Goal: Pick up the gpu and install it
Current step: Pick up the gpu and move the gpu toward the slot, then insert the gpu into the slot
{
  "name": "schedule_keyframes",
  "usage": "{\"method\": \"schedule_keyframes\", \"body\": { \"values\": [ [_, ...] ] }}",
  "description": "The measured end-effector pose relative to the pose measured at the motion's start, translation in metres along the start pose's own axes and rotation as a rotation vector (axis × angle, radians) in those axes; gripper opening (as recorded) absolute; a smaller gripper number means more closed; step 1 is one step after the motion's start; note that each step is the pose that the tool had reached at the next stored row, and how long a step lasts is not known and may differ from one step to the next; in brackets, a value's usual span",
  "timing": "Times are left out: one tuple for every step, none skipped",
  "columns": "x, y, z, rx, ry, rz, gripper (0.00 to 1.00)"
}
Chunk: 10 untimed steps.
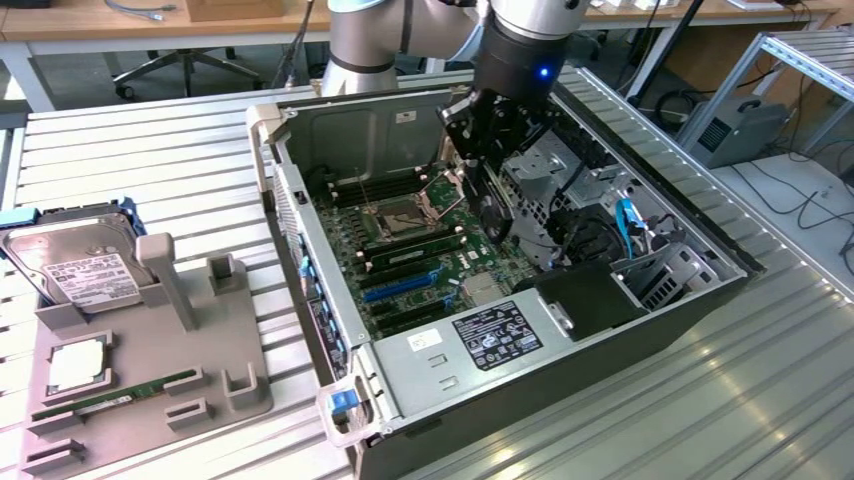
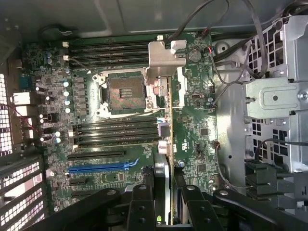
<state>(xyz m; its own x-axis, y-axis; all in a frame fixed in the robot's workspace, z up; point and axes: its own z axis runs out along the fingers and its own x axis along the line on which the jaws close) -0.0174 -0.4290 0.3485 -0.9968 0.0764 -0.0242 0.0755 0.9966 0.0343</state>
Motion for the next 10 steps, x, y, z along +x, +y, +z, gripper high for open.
{"method": "schedule_keyframes", "body": {
  "values": [
    [0.0000, 0.0000, 0.0000, 0.0000, 0.0000, 0.000, 0.27],
    [0.0000, 0.0000, 0.0000, 0.0000, 0.0000, 0.000, 0.27],
    [0.0000, 0.0000, 0.0000, 0.0000, 0.0000, 0.000, 0.27],
    [0.0000, 0.0000, 0.0000, 0.0000, 0.0000, 0.000, 0.27],
    [0.0000, 0.0000, 0.0000, 0.0000, 0.0000, 0.000, 0.27],
    [0.0000, 0.0000, 0.0000, -0.0001, 0.0000, -0.001, 0.27],
    [0.0000, 0.0000, 0.0000, -0.0001, 0.0001, -0.002, 0.27],
    [0.0000, 0.0000, 0.0000, -0.0001, 0.0001, -0.004, 0.27],
    [0.0000, 0.0000, 0.0000, -0.0002, 0.0001, -0.005, 0.27],
    [0.0000, 0.0000, 0.0000, -0.0002, 0.0002, -0.006, 0.27]
  ]
}}
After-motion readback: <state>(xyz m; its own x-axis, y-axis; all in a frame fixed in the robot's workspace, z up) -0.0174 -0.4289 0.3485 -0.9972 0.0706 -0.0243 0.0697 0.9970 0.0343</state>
